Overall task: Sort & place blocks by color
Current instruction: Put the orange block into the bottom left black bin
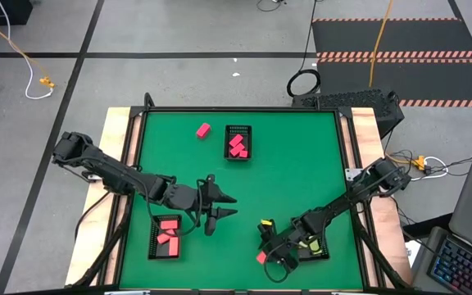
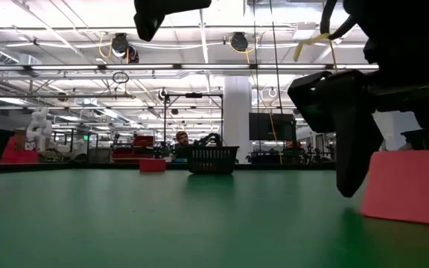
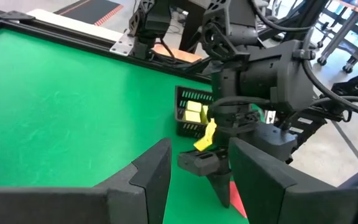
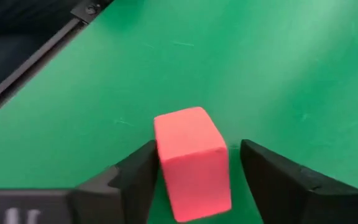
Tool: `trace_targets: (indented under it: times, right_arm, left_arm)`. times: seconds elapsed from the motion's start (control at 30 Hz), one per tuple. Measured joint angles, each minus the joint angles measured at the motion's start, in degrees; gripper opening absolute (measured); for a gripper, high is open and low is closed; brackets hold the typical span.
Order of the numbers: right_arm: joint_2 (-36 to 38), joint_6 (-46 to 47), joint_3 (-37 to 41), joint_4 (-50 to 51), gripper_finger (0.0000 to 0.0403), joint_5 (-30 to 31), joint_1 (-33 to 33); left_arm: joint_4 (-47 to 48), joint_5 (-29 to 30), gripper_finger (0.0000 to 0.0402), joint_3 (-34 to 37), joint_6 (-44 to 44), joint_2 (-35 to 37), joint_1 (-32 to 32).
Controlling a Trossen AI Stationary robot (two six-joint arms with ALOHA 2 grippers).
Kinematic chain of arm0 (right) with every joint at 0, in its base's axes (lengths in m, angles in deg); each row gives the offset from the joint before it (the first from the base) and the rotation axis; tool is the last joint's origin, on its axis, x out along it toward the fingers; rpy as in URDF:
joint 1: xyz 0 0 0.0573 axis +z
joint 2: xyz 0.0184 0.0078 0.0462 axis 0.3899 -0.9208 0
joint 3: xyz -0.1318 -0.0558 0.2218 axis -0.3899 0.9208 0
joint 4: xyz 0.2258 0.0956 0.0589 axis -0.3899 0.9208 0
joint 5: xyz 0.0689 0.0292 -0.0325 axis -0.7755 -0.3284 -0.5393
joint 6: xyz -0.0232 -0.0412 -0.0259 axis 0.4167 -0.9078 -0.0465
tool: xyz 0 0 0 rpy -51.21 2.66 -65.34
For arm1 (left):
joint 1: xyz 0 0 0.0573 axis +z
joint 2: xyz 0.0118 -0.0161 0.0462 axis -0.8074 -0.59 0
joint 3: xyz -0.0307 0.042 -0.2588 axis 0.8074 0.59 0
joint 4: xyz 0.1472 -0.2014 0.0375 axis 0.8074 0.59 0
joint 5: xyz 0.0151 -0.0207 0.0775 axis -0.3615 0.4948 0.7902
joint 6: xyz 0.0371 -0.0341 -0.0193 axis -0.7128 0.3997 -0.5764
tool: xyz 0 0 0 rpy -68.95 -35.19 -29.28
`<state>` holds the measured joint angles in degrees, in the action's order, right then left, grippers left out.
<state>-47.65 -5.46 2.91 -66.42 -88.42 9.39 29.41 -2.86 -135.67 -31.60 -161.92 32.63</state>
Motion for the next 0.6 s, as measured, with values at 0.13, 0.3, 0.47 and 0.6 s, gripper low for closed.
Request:
trace_targets:
  times: [0.13, 0.3, 0.47, 0.6]
  right_arm:
    - [0.2, -1.2, 0.0, -0.8, 0.0164, 0.0, 0.0]
    - [0.4, -1.8, 0.0, -0.8, 0.0119, 0.0, 0.0]
    - [2.4, -2.9, 0.0, -3.1, 0.0119, 1.0, -0.3]
    - [4.7, -4.9, 0.0, -5.5, 0.0119, 5.0, -2.2]
  left_arm:
    - [0.0, 0.0, 0.0163, 0.0, -0.4, 0.0, -0.2]
    - [0.0, 0.0, 0.0163, 0.0, -0.4, 0.0, -0.4]
    - [-0.3, -0.4, 0.0163, 0.0, -3.2, 0.0, -1.7]
    - [-2.4, 0.2, 0.0163, 0.0, -11.1, 0.0, -3.4]
